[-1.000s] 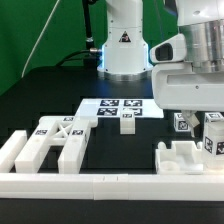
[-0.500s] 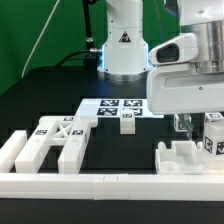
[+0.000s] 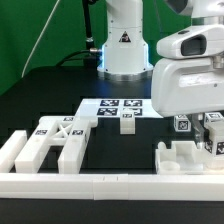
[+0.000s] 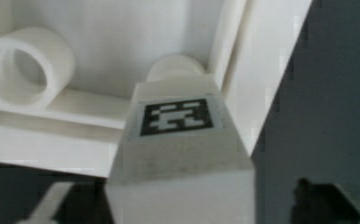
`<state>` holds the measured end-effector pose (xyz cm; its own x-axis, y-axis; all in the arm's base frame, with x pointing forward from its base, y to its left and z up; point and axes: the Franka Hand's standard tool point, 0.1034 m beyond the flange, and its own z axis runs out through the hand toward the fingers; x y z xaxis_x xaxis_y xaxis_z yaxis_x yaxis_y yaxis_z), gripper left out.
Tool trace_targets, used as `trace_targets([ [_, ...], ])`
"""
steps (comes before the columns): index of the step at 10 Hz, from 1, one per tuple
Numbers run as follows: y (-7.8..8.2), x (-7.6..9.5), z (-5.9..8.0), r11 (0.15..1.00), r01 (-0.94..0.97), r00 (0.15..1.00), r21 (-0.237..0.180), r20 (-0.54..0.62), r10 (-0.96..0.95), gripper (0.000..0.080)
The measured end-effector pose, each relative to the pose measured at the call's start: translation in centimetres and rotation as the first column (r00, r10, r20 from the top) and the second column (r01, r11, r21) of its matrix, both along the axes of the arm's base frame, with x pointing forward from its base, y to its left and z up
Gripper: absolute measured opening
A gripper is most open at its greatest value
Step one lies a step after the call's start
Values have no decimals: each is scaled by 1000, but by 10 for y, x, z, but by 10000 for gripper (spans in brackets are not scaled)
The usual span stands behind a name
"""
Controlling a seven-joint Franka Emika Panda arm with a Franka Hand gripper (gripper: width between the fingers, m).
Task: Assemble chair
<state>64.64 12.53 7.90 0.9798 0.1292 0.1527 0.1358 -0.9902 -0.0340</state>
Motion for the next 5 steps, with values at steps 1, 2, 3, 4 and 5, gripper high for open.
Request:
trace_targets([
  [1, 0, 0, 0, 998, 55, 998, 9, -3, -55, 412],
  [2, -2, 0, 0, 990, 141, 990, 20, -9, -141, 288],
  [3, -3, 0, 0, 977, 212, 977, 31, -15, -212, 288],
  [4, -5, 0, 0, 934, 356, 935, 44, -30, -354, 288],
  [5, -6, 0, 0, 884, 465, 885, 51, -41, -464, 288],
])
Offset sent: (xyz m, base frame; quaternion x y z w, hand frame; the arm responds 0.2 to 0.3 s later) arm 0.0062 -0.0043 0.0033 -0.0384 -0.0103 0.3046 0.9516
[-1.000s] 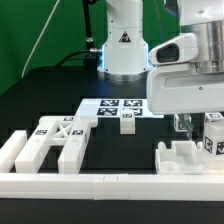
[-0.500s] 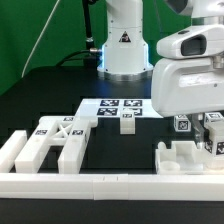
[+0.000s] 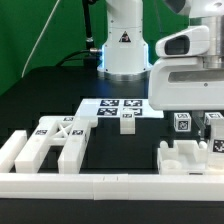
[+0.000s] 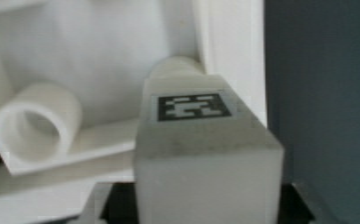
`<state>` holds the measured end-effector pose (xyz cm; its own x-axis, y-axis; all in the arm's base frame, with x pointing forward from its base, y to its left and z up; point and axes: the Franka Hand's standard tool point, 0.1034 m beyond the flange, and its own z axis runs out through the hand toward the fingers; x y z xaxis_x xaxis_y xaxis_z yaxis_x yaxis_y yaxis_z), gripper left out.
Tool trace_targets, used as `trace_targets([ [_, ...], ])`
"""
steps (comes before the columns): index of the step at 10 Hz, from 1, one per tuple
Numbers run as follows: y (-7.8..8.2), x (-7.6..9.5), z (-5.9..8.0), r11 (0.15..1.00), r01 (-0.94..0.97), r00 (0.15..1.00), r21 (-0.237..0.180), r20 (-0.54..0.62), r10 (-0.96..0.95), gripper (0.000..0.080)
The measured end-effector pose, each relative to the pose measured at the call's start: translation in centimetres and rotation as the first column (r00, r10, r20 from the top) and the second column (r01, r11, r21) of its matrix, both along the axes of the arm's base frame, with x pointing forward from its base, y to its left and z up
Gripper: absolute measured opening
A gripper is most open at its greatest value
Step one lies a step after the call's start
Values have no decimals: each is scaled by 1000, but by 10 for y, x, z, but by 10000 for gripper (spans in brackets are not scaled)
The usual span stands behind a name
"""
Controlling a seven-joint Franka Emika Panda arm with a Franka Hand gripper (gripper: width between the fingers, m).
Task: Assemble chair
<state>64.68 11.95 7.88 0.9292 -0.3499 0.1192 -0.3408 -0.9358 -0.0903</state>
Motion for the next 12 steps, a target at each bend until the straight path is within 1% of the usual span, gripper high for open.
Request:
trace_targets([
  [1, -1, 0, 0, 996, 90, 996, 8, -4, -90, 288],
  [3, -4, -1, -1, 939, 341, 940, 42, -28, -340, 288],
  [4, -5, -1, -2, 887, 457, 889, 64, -45, -455, 289],
  [5, -7, -1, -2, 774, 625, 780, 97, -80, -620, 289],
  [6, -8, -1, -3, 734, 671, 742, 108, -94, -664, 289],
  [7, -8, -1, -3, 749, 654, 756, 107, -90, -648, 289],
  [8, -6, -2, -2, 801, 592, 806, 95, -80, -586, 289],
  [9, 0, -2, 0, 876, 478, 878, 65, -66, -475, 497],
  [10, 1, -1, 2, 947, 318, 947, 44, -59, -316, 497],
  [11, 3, -4, 3, 985, 172, 982, 23, -82, -170, 618],
  [12, 8, -7, 2, 999, 42, 996, 7, -84, -42, 640],
])
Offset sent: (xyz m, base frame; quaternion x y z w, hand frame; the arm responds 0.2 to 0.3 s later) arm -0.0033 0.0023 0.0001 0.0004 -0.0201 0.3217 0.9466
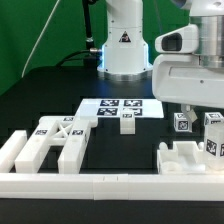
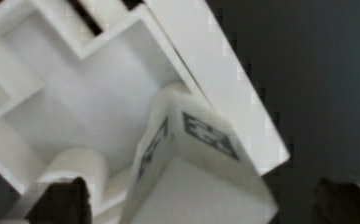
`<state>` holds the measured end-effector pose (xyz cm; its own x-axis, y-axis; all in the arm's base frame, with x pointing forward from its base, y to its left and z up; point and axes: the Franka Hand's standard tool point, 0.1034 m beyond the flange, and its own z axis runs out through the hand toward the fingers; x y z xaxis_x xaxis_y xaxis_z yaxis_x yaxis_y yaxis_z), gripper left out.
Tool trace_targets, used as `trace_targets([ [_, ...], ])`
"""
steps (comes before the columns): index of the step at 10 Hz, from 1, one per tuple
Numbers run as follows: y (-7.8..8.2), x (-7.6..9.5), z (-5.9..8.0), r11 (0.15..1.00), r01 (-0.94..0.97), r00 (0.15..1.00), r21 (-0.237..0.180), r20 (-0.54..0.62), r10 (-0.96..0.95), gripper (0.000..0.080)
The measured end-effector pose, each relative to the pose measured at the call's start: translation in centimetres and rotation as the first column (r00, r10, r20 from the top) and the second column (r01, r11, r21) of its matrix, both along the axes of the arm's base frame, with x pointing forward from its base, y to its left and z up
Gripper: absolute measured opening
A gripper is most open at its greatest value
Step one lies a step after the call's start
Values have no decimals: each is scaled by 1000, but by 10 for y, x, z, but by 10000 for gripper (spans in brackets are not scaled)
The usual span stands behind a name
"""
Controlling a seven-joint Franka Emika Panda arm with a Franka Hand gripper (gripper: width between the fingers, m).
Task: Assemble chair
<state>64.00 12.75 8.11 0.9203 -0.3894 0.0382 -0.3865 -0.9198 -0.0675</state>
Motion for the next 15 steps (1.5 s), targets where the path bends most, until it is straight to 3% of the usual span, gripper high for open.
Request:
trace_targets([
  [4, -1, -2, -2, 939, -341, 940, -29, 3, 342, 649],
  [5, 1, 2, -2, 837, -544, 839, -58, -4, 544, 649],
  [6, 2, 2, -3, 788, -613, 789, -62, -6, 614, 649],
  [7, 2, 2, -3, 816, -575, 817, -59, -5, 576, 649],
  [8, 2, 2, -3, 816, -575, 818, -59, -6, 575, 549],
  [9, 2, 2, -3, 839, -541, 841, -56, -5, 541, 549],
  [10, 1, 2, -3, 878, -476, 879, -52, -4, 477, 366],
  [11, 0, 2, -4, 909, -413, 910, -49, -5, 414, 292],
  [15, -3, 6, -4, 999, -25, 999, -26, 22, 26, 292],
])
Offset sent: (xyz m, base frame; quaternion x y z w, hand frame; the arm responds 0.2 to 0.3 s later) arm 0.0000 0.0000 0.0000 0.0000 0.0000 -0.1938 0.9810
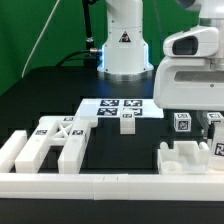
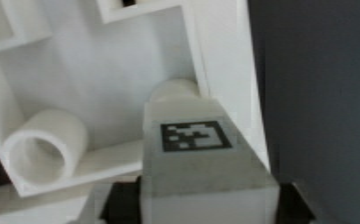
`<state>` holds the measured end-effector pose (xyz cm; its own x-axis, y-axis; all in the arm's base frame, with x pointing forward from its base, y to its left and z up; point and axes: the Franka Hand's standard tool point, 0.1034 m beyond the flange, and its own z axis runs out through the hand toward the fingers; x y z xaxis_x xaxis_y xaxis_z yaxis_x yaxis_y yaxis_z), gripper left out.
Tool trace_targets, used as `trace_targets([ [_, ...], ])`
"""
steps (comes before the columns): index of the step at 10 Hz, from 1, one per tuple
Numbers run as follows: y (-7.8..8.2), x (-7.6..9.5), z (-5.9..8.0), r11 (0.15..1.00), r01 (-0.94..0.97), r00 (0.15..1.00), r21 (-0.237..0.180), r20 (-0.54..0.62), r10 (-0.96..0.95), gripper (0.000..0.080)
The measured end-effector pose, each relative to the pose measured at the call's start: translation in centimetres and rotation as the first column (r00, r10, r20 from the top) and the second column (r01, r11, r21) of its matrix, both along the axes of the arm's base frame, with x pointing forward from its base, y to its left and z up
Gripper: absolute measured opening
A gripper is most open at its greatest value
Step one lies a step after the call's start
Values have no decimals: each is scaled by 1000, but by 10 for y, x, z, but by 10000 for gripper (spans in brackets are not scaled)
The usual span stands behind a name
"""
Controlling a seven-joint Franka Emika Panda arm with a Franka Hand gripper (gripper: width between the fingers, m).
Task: Assemble chair
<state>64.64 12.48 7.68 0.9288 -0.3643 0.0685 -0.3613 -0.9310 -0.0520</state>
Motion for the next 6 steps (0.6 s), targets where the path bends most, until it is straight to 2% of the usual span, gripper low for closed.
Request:
trace_targets([
  [2, -2, 0, -1, 953, 300, 954, 34, -12, -299, 292],
  [3, -1, -2, -2, 884, 465, 885, 48, -37, -463, 292],
  [4, -2, -1, -1, 810, 581, 814, 79, -65, -578, 292],
  [6, 0, 0, 0, 661, 743, 669, 107, -114, -734, 292],
])
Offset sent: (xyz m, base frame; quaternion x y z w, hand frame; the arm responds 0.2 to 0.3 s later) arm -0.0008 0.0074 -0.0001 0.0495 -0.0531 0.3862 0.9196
